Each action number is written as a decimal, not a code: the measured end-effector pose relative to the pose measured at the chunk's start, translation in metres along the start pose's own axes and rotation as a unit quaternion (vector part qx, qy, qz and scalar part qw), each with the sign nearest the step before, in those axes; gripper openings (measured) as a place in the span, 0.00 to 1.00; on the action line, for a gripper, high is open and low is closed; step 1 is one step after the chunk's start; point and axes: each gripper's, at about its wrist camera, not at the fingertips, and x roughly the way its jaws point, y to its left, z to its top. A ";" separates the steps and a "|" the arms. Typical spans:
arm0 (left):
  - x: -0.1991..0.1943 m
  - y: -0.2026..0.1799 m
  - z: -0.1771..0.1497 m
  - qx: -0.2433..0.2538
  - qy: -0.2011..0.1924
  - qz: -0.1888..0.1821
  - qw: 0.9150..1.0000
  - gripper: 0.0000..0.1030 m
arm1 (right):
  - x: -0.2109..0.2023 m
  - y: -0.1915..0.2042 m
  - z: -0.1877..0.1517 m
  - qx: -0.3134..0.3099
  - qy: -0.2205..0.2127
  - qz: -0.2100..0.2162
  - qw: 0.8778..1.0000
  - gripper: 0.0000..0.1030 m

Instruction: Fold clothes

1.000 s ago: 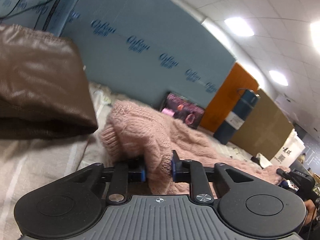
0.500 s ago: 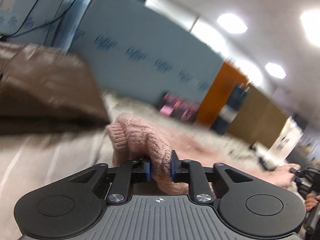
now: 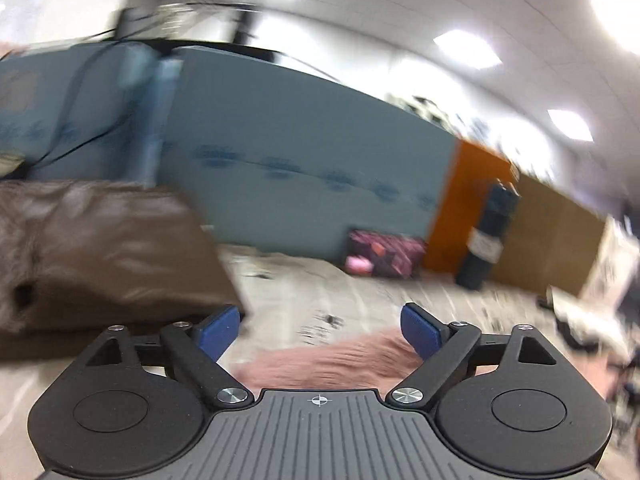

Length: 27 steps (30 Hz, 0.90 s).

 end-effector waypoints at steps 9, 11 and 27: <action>0.092 -0.032 -0.012 0.110 0.108 0.012 0.988 0.91 | -0.029 0.031 -0.005 -0.074 -0.063 0.108 0.989 0.21; 0.083 -0.025 -0.010 0.085 0.098 0.003 0.991 0.91 | -0.033 0.040 -0.006 -0.083 -0.067 0.125 0.986 0.21; 0.034 0.017 -0.013 -0.071 0.033 -0.044 0.996 0.98 | -0.028 0.141 -0.106 -0.359 0.057 0.161 0.917 0.23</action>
